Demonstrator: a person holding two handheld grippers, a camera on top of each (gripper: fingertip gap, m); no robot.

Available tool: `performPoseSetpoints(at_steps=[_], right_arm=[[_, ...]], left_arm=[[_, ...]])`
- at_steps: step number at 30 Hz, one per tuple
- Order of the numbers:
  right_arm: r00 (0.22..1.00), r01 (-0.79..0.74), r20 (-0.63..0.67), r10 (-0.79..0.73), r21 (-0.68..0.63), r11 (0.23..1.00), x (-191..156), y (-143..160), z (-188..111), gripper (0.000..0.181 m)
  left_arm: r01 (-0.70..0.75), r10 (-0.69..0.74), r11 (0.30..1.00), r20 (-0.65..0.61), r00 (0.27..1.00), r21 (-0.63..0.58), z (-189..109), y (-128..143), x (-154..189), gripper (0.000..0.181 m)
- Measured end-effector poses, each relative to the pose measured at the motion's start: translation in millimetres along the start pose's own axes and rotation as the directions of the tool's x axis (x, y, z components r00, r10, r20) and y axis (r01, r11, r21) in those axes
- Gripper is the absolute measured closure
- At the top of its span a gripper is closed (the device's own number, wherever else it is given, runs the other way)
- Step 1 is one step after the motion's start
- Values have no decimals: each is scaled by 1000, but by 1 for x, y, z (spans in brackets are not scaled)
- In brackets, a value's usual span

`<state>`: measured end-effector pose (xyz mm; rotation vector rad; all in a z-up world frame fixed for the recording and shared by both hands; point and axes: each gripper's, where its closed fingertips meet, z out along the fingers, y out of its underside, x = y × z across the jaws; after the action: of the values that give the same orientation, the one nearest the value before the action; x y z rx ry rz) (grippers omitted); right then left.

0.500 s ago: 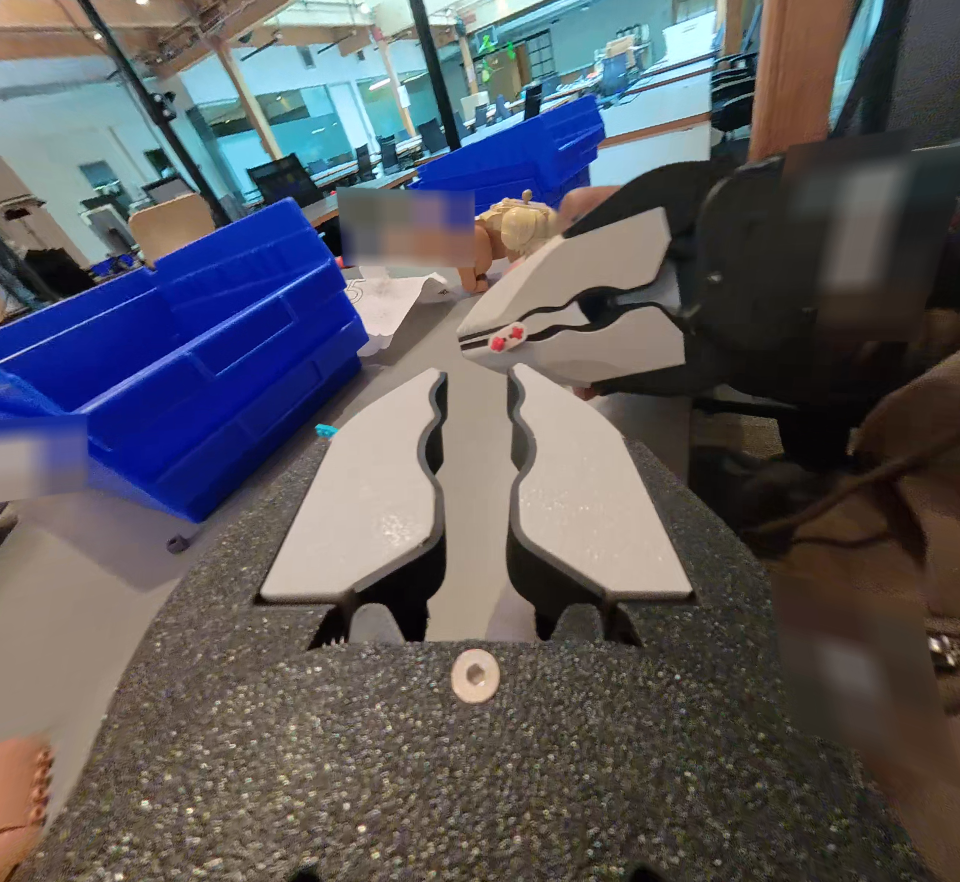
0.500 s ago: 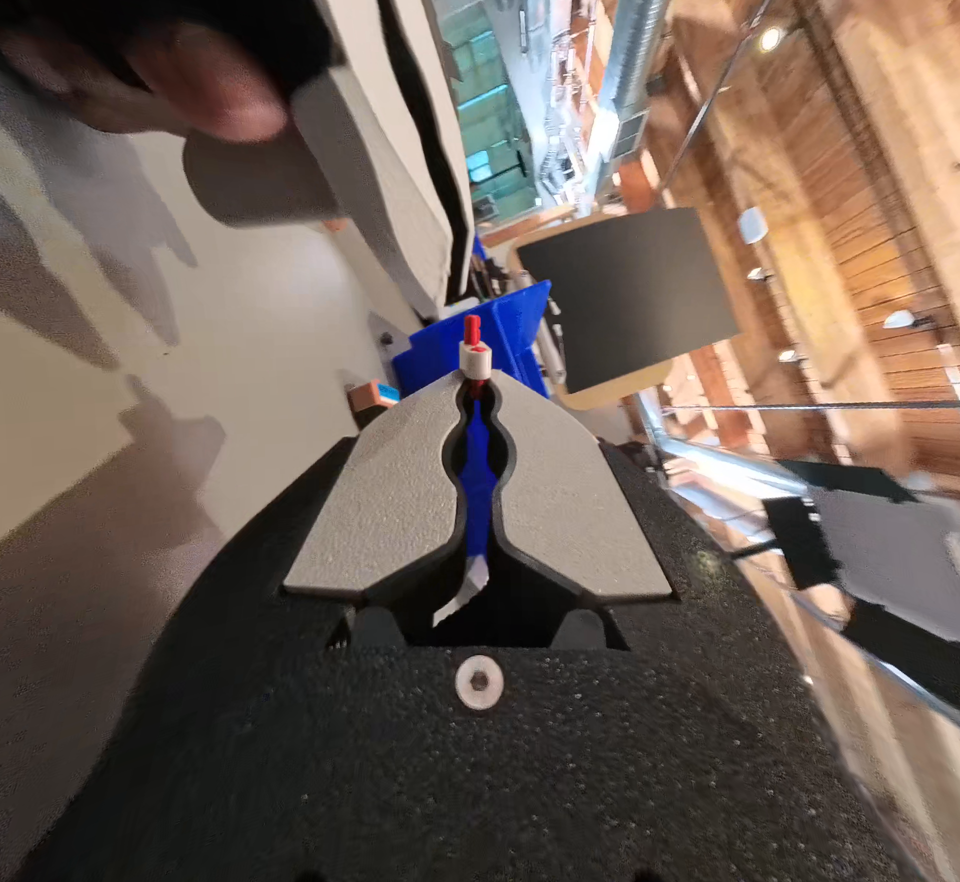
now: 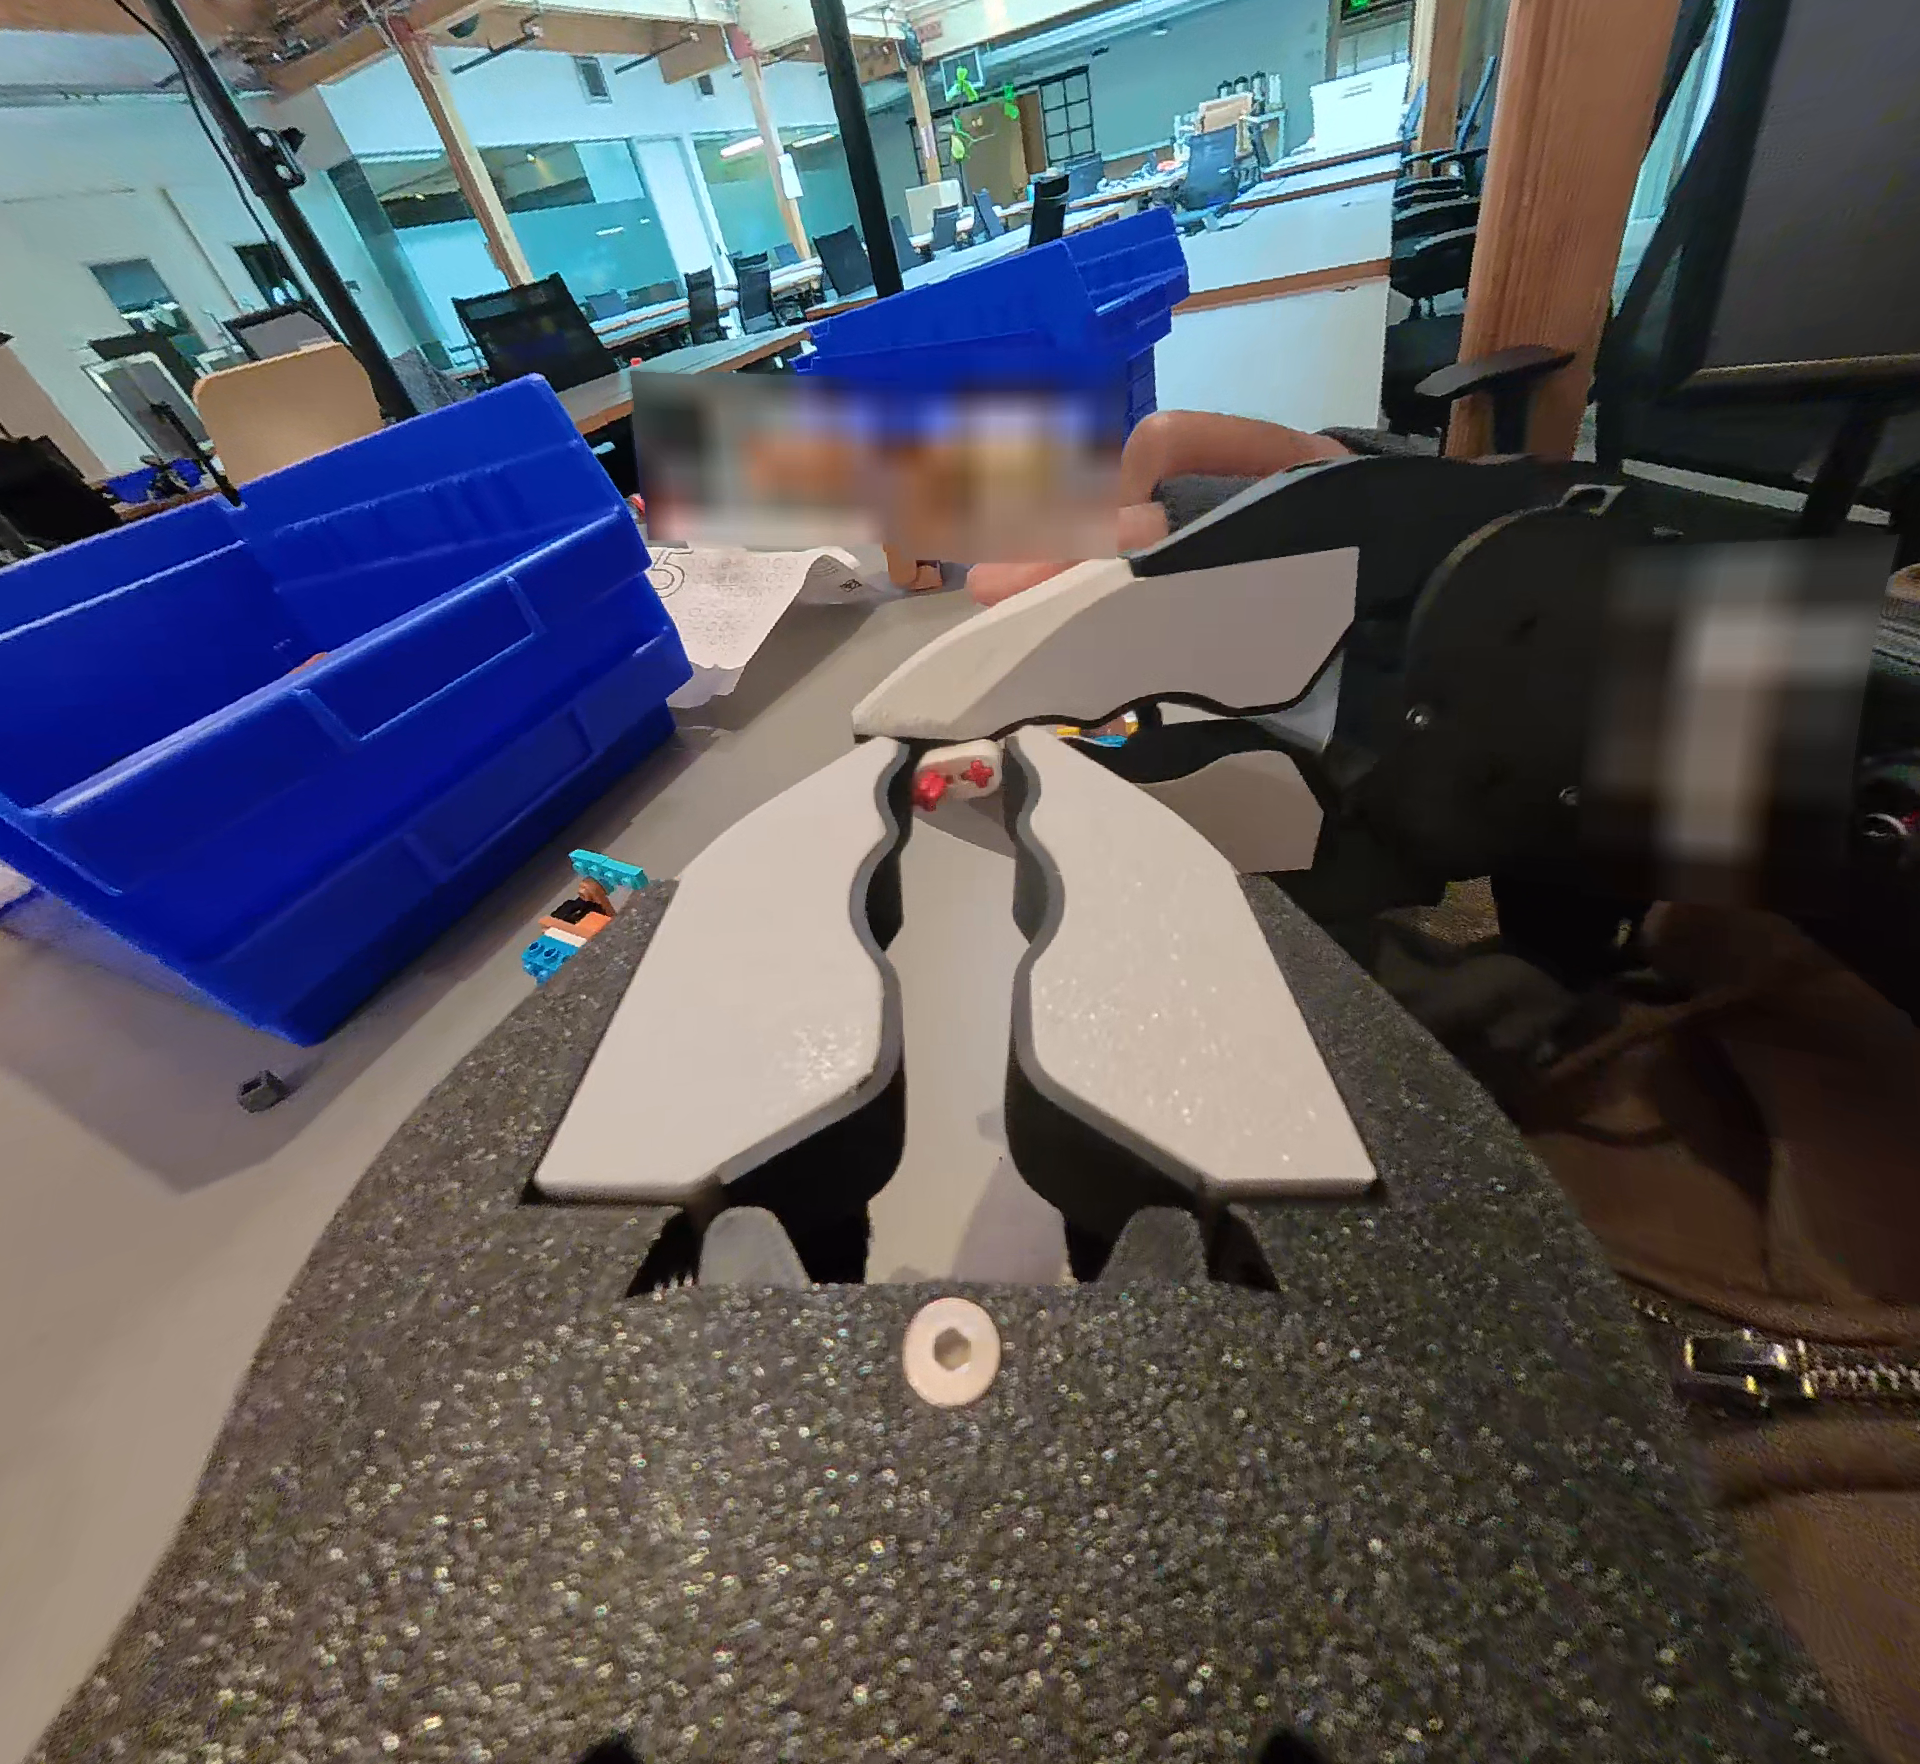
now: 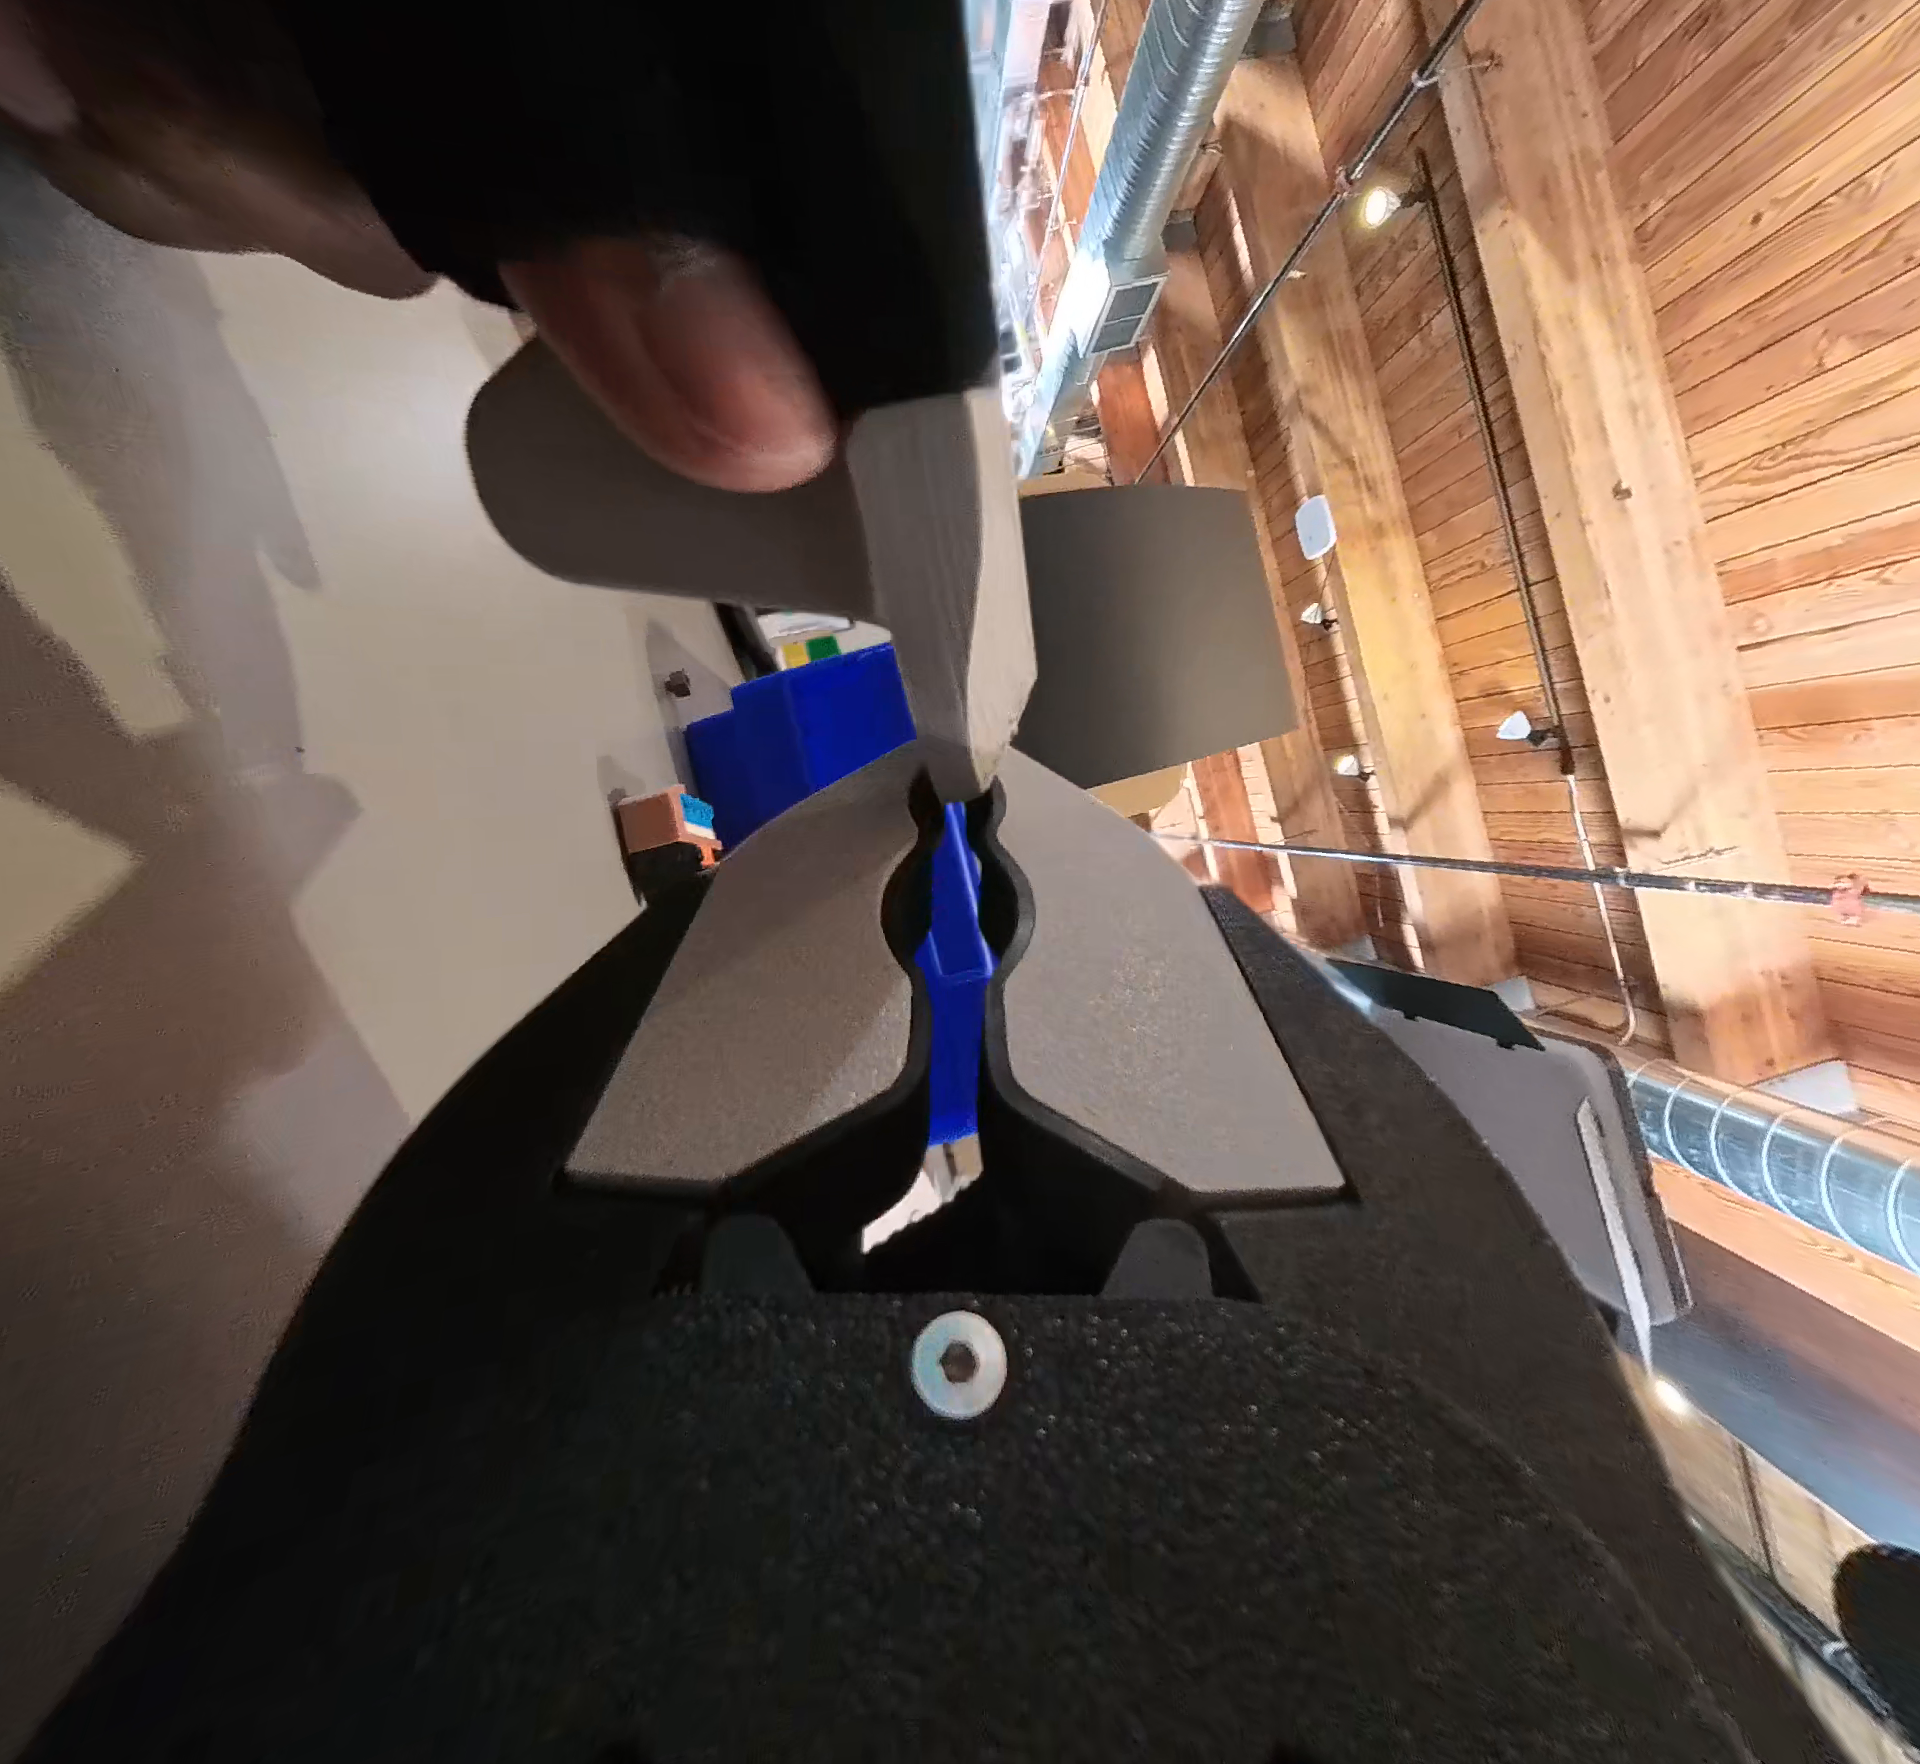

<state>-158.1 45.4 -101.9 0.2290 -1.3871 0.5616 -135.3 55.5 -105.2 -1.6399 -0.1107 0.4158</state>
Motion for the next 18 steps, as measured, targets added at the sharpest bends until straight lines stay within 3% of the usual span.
performPoseSetpoints(at_steps=[5, 10, 18], right_arm=[[999, 15, -41, -13, 35, 999, 5, -5, -3, 172], [999, 32, -25, -32, 23, 999, 1, -4, -3, 176], [1000, 27, 3, -27, 72, 997, 1, -8, -11, 178]], left_arm=[[-51, 51, 999, 25, 998, 12, -3, -1, 0, 165], [-151, 151, 988, 94, 984, -16, -3, 0, 0, 165], [-93, 93, 996, -38, 995, -1, -7, 0, 11, 165]])
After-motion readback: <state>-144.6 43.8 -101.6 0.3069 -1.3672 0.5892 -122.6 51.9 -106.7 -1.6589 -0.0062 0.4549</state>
